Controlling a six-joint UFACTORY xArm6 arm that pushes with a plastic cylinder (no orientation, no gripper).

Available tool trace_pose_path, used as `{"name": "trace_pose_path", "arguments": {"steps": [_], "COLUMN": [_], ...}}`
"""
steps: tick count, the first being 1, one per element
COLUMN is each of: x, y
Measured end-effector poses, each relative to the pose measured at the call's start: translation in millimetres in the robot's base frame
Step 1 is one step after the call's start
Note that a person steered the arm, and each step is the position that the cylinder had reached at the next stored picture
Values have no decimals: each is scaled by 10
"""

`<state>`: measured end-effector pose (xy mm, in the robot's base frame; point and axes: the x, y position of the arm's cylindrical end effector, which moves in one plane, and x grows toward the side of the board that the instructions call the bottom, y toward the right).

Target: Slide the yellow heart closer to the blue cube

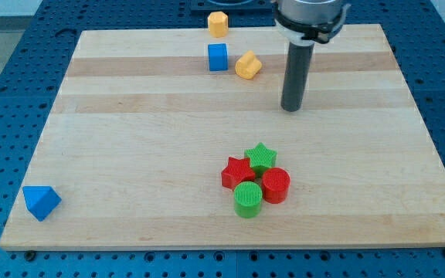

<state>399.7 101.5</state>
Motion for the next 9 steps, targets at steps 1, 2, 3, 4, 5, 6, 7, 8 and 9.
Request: {"name": "trace_pose_path", "arguments": {"steps": [1,2,3,4,5,6,7,8,9], "x": [-123,-134,-260,-433,-670,-901,-1134,-1137,-1137], "y": [102,113,264,325,235,-79,-272,-523,-827]}}
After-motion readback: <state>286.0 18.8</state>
